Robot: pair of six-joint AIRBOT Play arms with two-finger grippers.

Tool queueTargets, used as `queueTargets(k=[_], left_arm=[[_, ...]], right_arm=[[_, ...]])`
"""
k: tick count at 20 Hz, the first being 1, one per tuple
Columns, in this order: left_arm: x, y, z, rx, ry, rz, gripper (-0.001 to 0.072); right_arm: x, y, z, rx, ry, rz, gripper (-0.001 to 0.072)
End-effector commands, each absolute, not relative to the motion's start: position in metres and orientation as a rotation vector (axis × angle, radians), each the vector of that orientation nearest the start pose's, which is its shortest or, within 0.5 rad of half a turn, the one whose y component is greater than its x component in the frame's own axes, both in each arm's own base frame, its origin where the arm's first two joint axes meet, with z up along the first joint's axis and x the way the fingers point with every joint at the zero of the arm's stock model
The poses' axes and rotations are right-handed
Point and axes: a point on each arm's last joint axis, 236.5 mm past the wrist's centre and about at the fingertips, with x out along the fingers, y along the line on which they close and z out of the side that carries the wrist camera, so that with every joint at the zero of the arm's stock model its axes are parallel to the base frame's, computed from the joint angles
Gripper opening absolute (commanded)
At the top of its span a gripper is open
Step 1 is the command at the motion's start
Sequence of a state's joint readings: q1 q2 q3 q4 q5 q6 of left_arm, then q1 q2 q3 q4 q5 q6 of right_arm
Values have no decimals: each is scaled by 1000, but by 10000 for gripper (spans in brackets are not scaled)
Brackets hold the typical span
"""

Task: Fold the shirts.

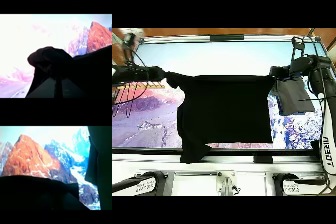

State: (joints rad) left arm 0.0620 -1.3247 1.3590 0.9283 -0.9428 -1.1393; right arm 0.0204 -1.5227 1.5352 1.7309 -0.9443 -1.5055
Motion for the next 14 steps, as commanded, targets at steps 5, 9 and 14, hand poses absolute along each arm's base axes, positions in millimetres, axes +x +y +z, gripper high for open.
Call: queueTargets(k=[5,9,14], left_arm=[[458,-119,47,-378,1072,-497,178],[404,-90,49,-435,1328,-491,606],[310,-32,23,-428,1590,-365,306]], right_arm=[[520,51,52,340,989,29,203],[468,31,69,139,1143,58,573],[354,-67,69,48,1440,-150,472]])
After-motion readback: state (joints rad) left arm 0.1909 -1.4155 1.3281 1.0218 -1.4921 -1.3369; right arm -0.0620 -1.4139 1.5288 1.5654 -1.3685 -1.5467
